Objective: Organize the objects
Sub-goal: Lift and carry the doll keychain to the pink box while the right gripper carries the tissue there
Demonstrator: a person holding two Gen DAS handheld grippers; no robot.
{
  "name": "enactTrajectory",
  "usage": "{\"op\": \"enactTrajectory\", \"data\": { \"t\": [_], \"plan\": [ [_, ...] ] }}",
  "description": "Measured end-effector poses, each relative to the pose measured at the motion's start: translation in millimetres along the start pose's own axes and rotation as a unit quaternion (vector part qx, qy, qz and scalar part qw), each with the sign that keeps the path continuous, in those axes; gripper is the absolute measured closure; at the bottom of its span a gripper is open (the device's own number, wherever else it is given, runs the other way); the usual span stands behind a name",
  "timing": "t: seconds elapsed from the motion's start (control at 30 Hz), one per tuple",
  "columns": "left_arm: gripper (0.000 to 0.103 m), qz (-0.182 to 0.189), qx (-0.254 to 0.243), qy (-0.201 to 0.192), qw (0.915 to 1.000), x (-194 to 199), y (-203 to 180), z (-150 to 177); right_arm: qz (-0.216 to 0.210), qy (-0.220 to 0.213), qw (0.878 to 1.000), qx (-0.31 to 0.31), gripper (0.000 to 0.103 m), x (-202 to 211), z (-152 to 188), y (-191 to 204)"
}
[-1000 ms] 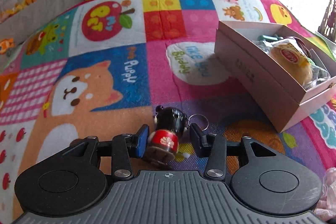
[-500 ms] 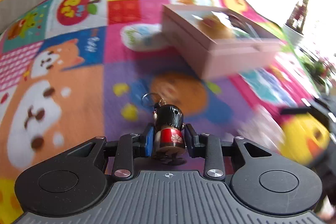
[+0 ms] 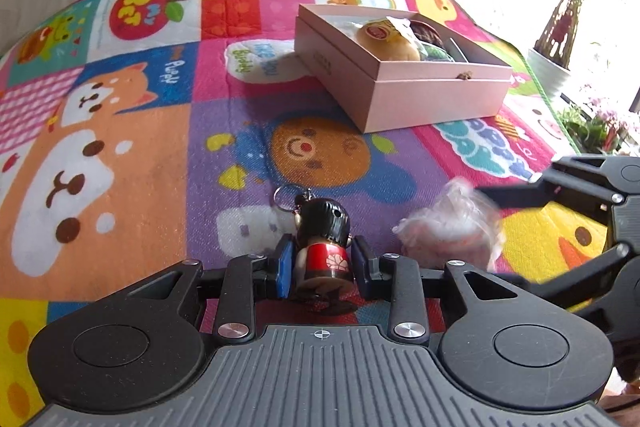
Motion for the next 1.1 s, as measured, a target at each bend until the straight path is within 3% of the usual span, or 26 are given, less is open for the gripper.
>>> {"op": "enactTrajectory", "data": {
  "t": [0.03, 0.1, 0.23, 0.5, 0.6, 0.73, 0.83, 0.9, 0.93, 1.03, 1.1],
  "plan": [
    [0.069, -0.001, 0.0, 0.0, 1.0, 0.2, -0.5, 0.0, 0.005, 0.003, 1.0, 0.008, 0.059, 0.0, -1.0, 0.0],
    [0.069, -0.006, -0.005, 0.0, 1.0, 0.3, -2.6, 0.1, 0.018, -0.006, 1.0, 0.004, 0.069, 5.4, -5.6, -5.9],
    [0.069, -0.009, -0.014, -0.002, 0.9999, 3.0, -5.9, 1.9, 0.046, -0.035, 0.998, -0.03, 0.078, 30.0, -17.4, -33.1],
    [0.069, 0.033, 0.023, -0.003, 0.9992, 7.0, -6.6, -16.9, 0.113, -0.11, 0.982, -0.106, 0.078, 83.1, -37.9, -101.4],
    [0.069, 0.046, 0.013, -0.032, 0.9983, 5.1, -8.6, -58.9, 0.129, -0.126, 0.977, -0.117, 0.078, 87.1, -41.3, -117.8],
    [0.069, 0.076, 0.002, -0.083, 0.9936, -12.6, -19.6, -138.6, 0.138, -0.138, 0.972, -0.133, 0.078, 87.5, -41.7, -136.2],
    [0.069, 0.086, -0.014, -0.126, 0.9883, -41.7, -30.9, -196.3, 0.143, -0.131, 0.971, -0.143, 0.078, 80.2, -38.6, -147.4],
    [0.069, 0.109, -0.027, -0.126, 0.9856, -71.4, -40.3, -217.4, 0.144, -0.123, 0.971, -0.147, 0.078, 72.2, -37.0, -153.0],
    [0.067, 0.114, -0.029, -0.119, 0.9859, -88.3, -43.0, -221.8, 0.146, -0.118, 0.971, -0.148, 0.078, 68.0, -35.8, -155.3],
    [0.068, 0.074, -0.016, -0.075, 0.9944, -141.8, -38.0, -217.5, 0.157, -0.104, 0.971, -0.145, 0.078, 61.5, -34.4, -160.8],
    [0.069, 0.064, 0.01, -0.08, 0.9947, -155.5, -27.9, -211.2, 0.166, -0.1, 0.971, -0.14, 0.078, 60.5, -35.0, -166.0]
  ]
}}
Point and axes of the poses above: each gripper's, at about its wrist camera, not at the fingertips, and x roughly against the way its jaws point, y to its left, z to its underside, the point moved 7 cm from there along -x, roughly the way its jaws point, and after that the axes turned 13 degrees about -y, right-handed, at the moved point
